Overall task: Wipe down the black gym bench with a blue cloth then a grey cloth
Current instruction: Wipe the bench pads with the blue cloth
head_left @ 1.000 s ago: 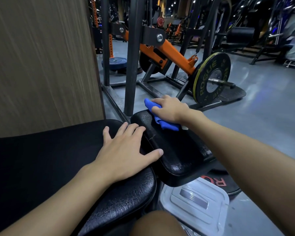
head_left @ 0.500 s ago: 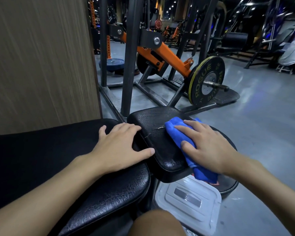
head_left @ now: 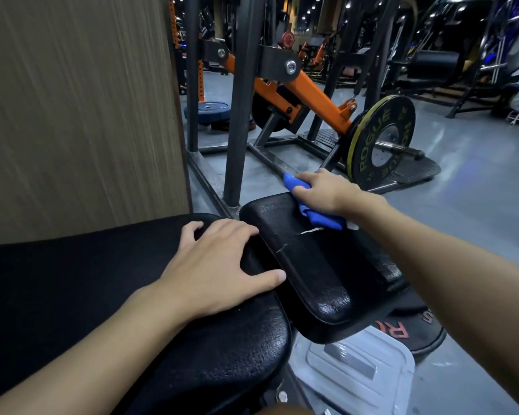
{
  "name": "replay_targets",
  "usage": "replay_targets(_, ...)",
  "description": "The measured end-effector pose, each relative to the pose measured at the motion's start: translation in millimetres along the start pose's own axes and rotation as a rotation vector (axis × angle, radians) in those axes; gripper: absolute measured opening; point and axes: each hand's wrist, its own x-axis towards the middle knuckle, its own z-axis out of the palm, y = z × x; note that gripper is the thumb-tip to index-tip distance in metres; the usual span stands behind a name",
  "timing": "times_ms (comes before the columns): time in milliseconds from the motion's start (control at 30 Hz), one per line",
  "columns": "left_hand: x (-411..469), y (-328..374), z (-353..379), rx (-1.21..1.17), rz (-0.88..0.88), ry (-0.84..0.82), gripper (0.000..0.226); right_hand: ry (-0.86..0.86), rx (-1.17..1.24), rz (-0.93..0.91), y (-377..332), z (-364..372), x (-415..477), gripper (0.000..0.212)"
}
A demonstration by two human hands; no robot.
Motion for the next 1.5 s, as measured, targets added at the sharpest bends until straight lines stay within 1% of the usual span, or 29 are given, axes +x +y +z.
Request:
replay_targets(100,1,0,1,-0.008,-0.004,-0.006,0.087,-0.021,-0.054,-0.016,-9,3,-3,0.055)
replay_targets(200,1,0,1,-0.023,-0.016,-0.007,0.089,-0.033,-0.062,-0.133,-33,7,-20,0.069)
replay_targets(267,1,0,2,-0.038,-0.021,0.026,0.085,-0.033,-0.055,-0.227,-50,14,-33,0.072)
replay_targets(367,1,-1,1,-0.03,-0.016,0.059,0.073,-0.023,-0.078,-0.323,-59,24,-45,0.067)
replay_targets(433,0,1,-1,-0.01,-0.008,0.034,0.066,-0.024,-0.044,-0.331,-54,24,-46,0.061)
replay_targets(567,-1,-2,0,0.021,-0.009,-0.017,0.068,-0.025,0.008,-0.287,-31,15,-41,0.068)
replay_targets(633,0,-3,1,0.015,-0.01,-0.026,0.069,-0.017,0.008,-0.2,-6,6,-38,0.065)
replay_targets(733,0,-2,1,-0.008,-0.008,-0.022,0.069,-0.008,0.051,-0.062,31,-7,-37,0.079)
replay_targets(800,1,-1,1,-0.015,-0.004,-0.022,0.069,-0.01,0.052,-0.015,37,-8,-39,0.079)
replay_targets(867,1,-1,1,-0.011,-0.002,-0.023,0.068,-0.007,-0.006,0.003,28,-4,-46,0.075)
replay_targets(933,1,0,1,-0.006,-0.002,-0.025,0.068,0.0,-0.045,-0.022,8,1,-59,0.071)
replay_targets(1100,2,1,1,-0.004,0.007,-0.011,0.064,0.042,-0.088,-0.207,-43,20,-108,0.08)
replay_targets(1167,0,0,1,-0.021,0.024,-0.001,0.062,0.04,-0.077,-0.266,-49,24,-123,0.076)
replay_targets(1233,-1,-1,1,-0.021,0.023,-0.003,0.064,0.042,-0.03,-0.269,-42,20,-128,0.073)
replay_targets(1300,-1,-2,1,-0.007,0.007,-0.007,0.066,0.051,-0.008,-0.227,-25,15,-124,0.072)
replay_targets(1400,-1,-3,1,-0.01,0.002,-0.015,0.066,0.085,-0.002,-0.084,13,5,-115,0.071)
replay_targets(1500,0,-1,1,-0.015,0.005,-0.018,0.065,0.098,0.035,0.044,34,-1,-113,0.063)
